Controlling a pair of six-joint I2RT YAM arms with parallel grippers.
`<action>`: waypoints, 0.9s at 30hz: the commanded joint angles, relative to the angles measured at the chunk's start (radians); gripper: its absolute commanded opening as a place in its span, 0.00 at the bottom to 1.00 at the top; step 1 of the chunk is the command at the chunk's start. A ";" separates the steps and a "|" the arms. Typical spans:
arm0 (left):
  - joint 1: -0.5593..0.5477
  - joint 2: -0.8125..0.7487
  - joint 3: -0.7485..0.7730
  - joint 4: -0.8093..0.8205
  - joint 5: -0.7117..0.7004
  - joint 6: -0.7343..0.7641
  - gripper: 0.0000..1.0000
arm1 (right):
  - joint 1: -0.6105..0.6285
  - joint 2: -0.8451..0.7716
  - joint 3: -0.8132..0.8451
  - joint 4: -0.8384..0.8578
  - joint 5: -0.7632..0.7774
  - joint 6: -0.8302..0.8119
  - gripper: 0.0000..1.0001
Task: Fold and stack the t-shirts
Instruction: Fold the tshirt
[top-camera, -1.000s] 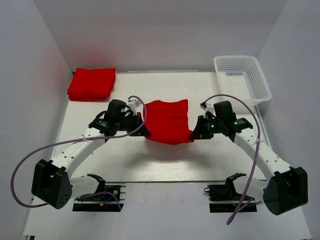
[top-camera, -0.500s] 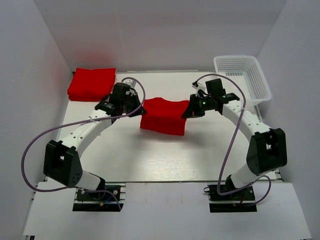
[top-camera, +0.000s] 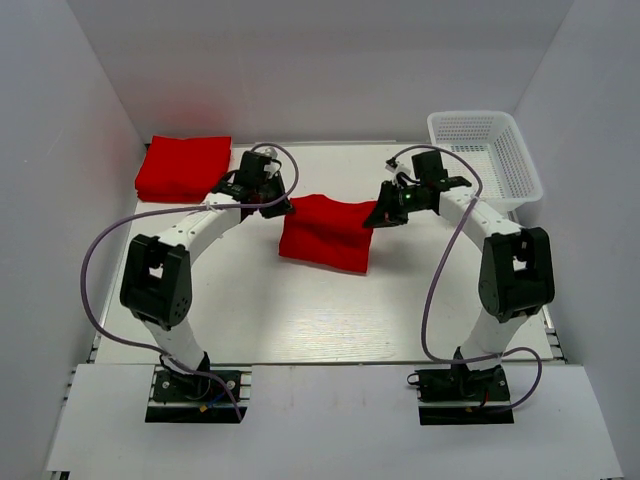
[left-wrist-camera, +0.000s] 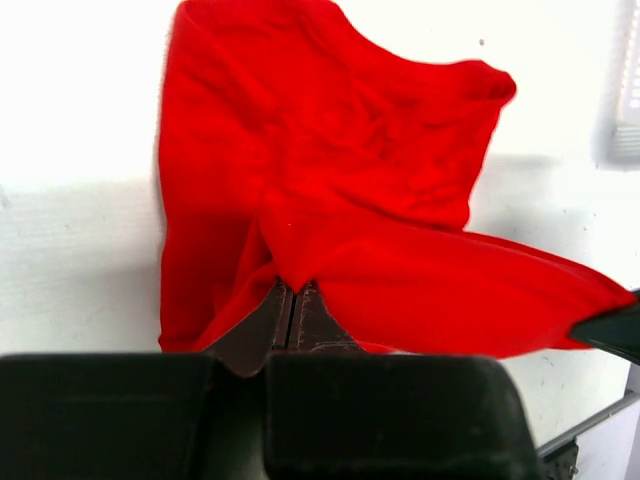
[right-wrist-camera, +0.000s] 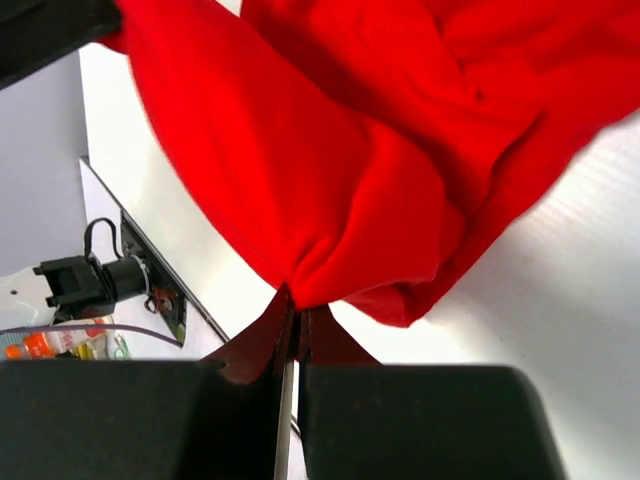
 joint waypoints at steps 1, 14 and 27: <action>0.024 0.019 0.055 0.034 0.004 0.022 0.00 | -0.026 0.029 0.058 0.040 -0.039 0.006 0.00; 0.064 0.224 0.176 0.149 0.127 0.013 0.00 | -0.057 0.173 0.125 0.176 0.022 0.075 0.00; 0.144 0.420 0.486 0.234 0.109 0.003 1.00 | -0.112 0.405 0.518 0.290 0.080 0.229 0.90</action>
